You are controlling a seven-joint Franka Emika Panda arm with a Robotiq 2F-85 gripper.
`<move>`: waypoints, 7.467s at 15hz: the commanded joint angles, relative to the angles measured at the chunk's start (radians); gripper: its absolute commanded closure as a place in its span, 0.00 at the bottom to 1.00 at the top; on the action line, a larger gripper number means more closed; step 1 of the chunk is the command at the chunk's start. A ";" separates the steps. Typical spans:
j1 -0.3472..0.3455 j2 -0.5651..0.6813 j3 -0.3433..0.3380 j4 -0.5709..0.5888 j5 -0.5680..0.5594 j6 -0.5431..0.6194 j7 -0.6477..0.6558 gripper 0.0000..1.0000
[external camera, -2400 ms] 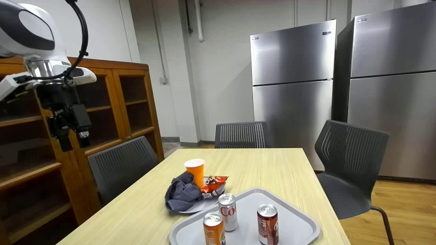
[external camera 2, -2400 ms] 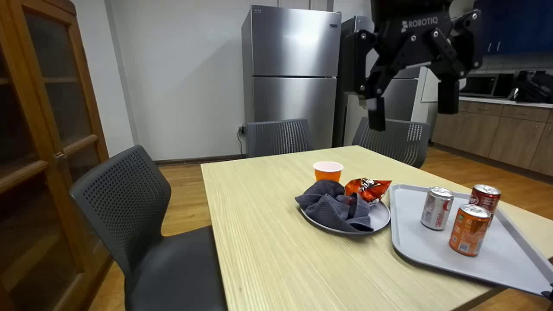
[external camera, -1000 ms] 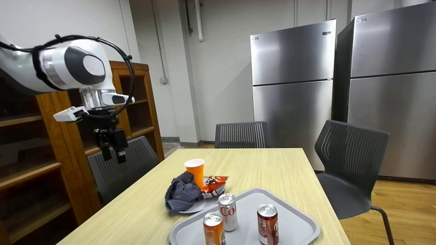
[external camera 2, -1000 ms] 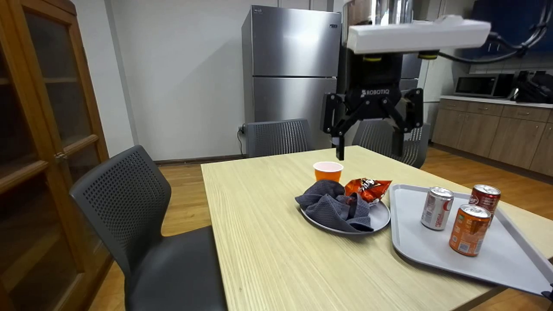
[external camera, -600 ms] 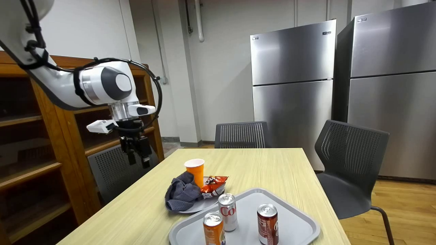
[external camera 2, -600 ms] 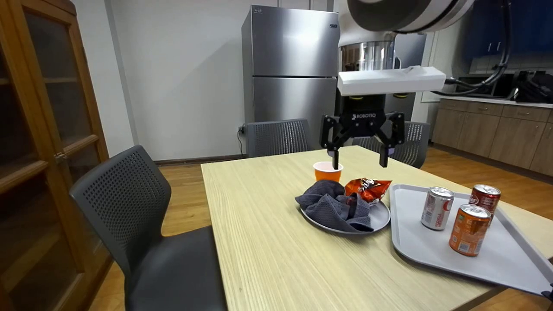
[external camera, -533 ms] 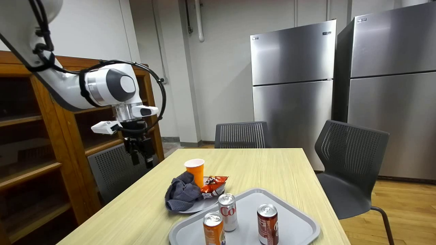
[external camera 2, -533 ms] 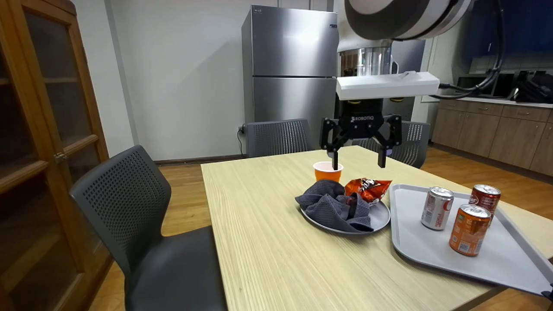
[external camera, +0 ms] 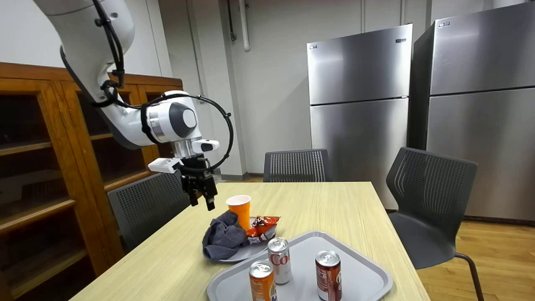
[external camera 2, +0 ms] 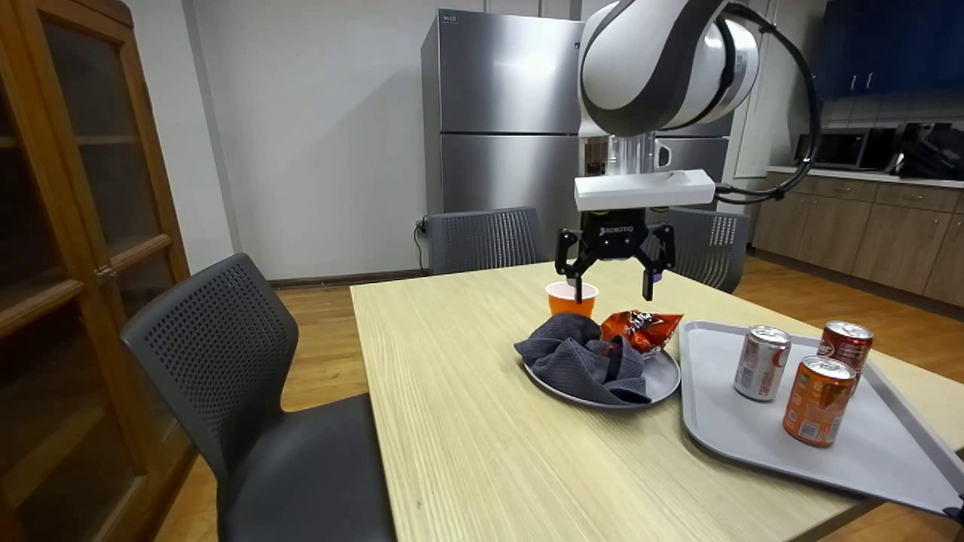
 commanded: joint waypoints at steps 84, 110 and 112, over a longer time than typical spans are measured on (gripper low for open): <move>0.222 -0.011 -0.132 -0.140 0.033 0.232 -0.074 0.97; 0.296 0.143 0.047 -0.145 0.107 0.197 -0.106 0.93; 0.287 0.140 0.056 -0.145 0.131 0.185 -0.131 0.62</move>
